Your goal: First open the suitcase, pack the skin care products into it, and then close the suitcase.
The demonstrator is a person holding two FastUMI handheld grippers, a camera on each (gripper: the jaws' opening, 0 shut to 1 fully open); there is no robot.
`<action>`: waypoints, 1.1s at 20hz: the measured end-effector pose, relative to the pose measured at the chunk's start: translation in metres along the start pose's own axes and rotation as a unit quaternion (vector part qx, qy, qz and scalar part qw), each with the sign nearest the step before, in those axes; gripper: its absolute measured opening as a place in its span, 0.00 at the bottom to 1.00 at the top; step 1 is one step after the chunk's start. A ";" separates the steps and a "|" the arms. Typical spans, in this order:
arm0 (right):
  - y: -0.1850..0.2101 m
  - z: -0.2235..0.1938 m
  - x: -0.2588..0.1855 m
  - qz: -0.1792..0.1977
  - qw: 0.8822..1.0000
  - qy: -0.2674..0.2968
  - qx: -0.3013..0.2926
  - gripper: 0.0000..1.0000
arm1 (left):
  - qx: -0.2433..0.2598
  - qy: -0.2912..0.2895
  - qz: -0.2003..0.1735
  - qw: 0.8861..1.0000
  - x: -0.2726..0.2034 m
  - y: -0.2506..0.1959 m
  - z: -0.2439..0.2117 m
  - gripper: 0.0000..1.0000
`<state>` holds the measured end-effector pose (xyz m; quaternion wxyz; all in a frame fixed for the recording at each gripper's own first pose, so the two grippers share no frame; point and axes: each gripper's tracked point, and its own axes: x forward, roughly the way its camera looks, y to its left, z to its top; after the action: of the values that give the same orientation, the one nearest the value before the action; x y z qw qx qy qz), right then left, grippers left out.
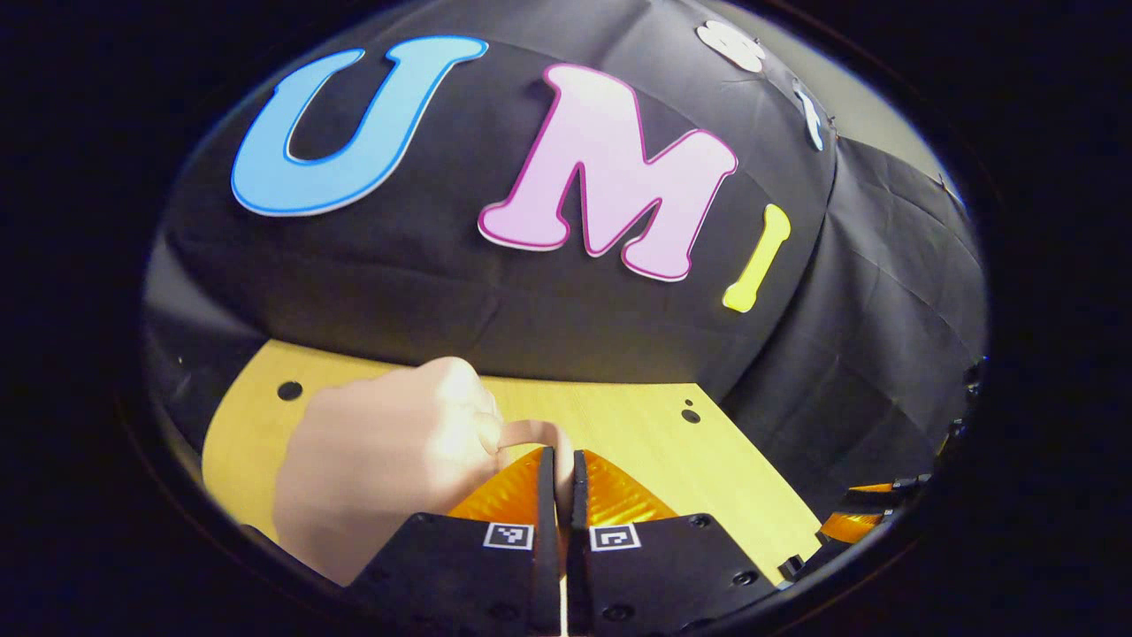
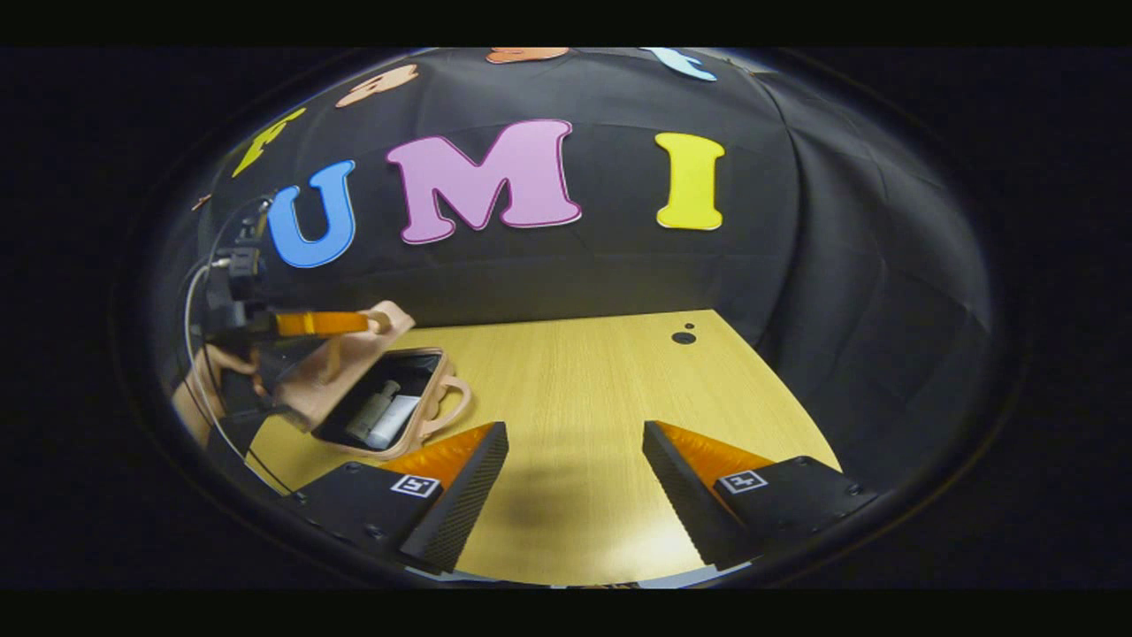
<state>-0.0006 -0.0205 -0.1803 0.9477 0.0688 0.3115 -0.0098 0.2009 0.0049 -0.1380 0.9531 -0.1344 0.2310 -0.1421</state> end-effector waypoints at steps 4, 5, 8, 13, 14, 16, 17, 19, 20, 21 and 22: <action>-0.014 -0.002 0.013 0.039 0.999 0.011 -0.008 0.98 | 0.003 0.039 0.047 0.998 0.052 -0.012 -0.066 0.08; -0.015 -0.001 0.014 0.049 0.999 0.009 -0.008 0.98 | -0.002 0.051 0.049 0.997 0.060 -0.018 -0.082 0.10; -0.022 0.018 0.007 0.051 0.998 -0.024 0.013 0.97 | 0.002 0.000 0.100 0.995 0.033 -0.022 -0.059 0.30; -0.015 0.032 -0.020 0.036 0.997 -0.062 0.020 0.97 | 0.031 -0.102 0.104 0.989 -0.062 -0.048 0.019 0.90; -0.015 0.034 -0.029 0.027 0.997 -0.069 0.023 0.97 | 0.039 -0.117 0.105 0.987 -0.084 -0.052 0.028 0.94; -0.011 0.042 -0.049 0.012 0.995 -0.091 0.034 0.97 | 0.062 -0.139 0.103 0.983 -0.124 -0.063 0.042 0.96; -0.006 0.046 -0.060 0.008 0.994 -0.103 0.038 0.98 | 0.074 -0.148 0.108 0.980 -0.142 -0.066 0.045 0.96; 0.012 0.055 -0.092 0.006 0.991 -0.131 0.041 0.98 | 0.079 -0.172 0.127 0.974 -0.189 -0.073 0.046 0.96; 0.020 0.057 -0.107 0.006 0.989 -0.144 0.040 0.98 | 0.070 -0.188 0.132 0.971 -0.219 -0.074 0.044 0.96; 0.027 0.058 -0.118 0.007 0.987 -0.155 0.039 0.97 | 0.067 -0.198 0.126 0.970 -0.243 -0.079 0.038 0.96; 0.034 0.057 -0.130 0.009 0.985 -0.167 0.034 0.98 | 0.066 -0.201 0.124 0.969 -0.259 -0.080 0.031 0.96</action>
<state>-0.0696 0.0022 -0.0539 0.9835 0.1013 0.1480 -0.0237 -0.0215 0.0234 0.0180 0.9969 -0.0667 0.0401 -0.0076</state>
